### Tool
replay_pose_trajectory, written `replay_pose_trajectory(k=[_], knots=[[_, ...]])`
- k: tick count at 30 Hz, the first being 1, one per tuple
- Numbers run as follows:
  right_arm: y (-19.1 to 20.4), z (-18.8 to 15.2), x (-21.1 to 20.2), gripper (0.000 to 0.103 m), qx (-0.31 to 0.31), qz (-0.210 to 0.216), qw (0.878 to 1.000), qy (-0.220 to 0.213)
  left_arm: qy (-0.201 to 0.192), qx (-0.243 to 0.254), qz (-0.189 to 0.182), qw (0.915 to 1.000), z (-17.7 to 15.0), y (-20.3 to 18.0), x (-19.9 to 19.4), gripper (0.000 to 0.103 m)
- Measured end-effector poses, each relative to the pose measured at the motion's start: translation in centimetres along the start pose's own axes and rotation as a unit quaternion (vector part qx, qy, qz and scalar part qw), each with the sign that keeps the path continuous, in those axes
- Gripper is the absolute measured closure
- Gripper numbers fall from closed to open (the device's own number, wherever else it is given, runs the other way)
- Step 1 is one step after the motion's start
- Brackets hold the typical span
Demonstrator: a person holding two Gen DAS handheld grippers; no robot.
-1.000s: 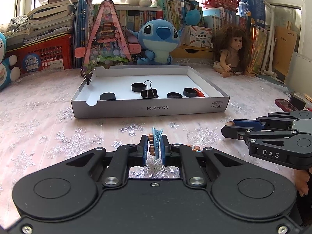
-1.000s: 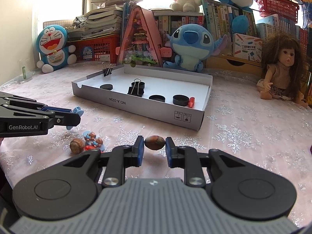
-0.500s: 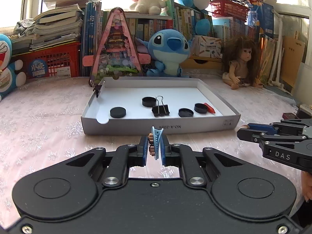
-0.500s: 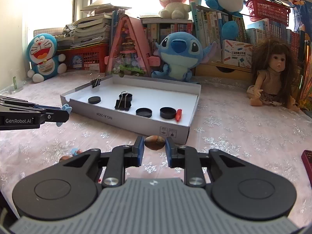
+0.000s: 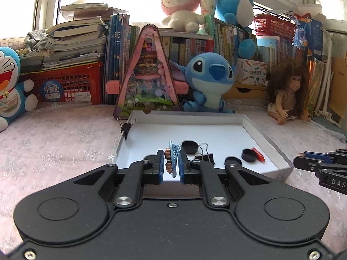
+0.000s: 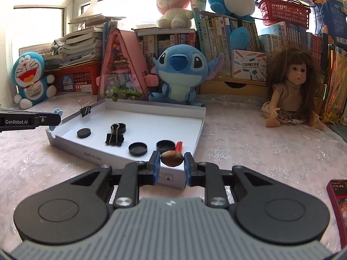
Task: Organize rigid objects
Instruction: 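Carry the blue toy and brown nut over the white tray, then lower the toy and nut into the tray and open both tools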
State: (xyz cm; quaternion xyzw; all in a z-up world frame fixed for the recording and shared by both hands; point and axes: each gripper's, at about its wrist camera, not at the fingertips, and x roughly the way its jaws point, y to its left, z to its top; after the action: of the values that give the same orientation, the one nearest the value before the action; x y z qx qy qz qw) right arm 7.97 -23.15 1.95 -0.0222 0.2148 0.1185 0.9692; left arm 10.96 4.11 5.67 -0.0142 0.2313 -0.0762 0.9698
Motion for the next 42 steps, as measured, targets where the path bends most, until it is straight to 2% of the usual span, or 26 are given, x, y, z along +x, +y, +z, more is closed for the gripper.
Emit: replay_pose_trajectory(k=[3,6,13,18,22,27,42], knots=[[-0.6,0.9,1.0,0.075,0.003,-0.008,1.0,0.0,-0.004,-0.001,0.006,1.0,0.4,0.4,1.6,0.091],[-1.1,1.7,2.4,0.075,0.011,-0.014,1.0,0.005,0.008,-0.011,0.014,0.9998,1.0,1.0,3.8,0.091],[-2.0,3.8,5.6,0.075,0.036,-0.002,0.999,0.014,0.023,-0.033,0.011,0.9991,3.2,2.2,7.7,0.091],[-1.4,4.7,8.3,0.075,0.046,0.006,0.999,0.019,0.026,-0.028,0.012,0.9992,3.8,1.5,10.4,0.091],[-0.7,4.3,10.4,0.075,0.061,0.006,0.998,0.032,0.031,-0.018,0.01,0.9993,3.8,0.6,12.2,0.091],[0.2,3.9,12.1,0.075,0.05,0.004,0.998,0.037,0.044,-0.011,0.019,0.9988,3.1,0.0,13.8,0.091],[1.0,3.1,14.0,0.075,0.041,-0.005,0.997,0.065,0.072,-0.002,0.026,0.997,1.1,0.1,15.5,0.091]])
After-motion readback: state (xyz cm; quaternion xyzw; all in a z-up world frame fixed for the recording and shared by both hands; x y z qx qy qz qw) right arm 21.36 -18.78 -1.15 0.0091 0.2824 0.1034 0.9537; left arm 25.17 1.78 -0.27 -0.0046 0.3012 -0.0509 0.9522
